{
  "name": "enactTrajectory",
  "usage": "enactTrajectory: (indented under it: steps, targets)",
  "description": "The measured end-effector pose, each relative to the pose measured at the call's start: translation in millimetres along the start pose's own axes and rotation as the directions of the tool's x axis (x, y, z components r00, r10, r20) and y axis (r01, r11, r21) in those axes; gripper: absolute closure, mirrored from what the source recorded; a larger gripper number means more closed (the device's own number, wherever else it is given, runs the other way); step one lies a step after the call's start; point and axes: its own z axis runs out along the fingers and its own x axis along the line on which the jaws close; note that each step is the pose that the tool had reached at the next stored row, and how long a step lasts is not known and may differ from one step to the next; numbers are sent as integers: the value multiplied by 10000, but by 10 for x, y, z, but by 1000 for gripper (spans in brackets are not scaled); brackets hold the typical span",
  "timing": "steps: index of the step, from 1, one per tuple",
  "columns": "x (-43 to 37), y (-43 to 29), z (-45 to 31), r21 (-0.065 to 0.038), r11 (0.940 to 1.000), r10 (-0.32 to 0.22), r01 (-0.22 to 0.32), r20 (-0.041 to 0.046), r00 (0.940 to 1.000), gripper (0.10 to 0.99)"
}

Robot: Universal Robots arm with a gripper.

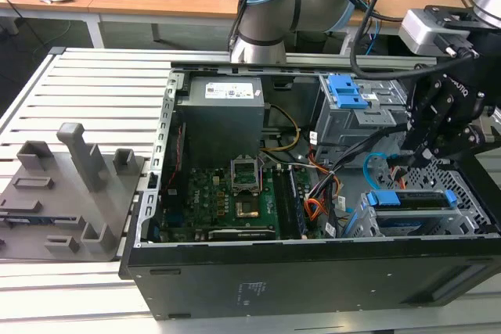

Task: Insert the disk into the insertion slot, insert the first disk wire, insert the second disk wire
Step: 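Insert the first disk wire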

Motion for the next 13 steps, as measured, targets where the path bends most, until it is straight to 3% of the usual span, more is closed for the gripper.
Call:
enactTrajectory:
  steps: [3,8,13]
  targets:
    - [-78,-2,41,1,10000,1,-1,-9,10000,725]
    - [-80,-5,118,1,10000,2,-2,-72,10000,725]
    - [-80,-5,121,1,10000,2,-2,-74,10000,725]
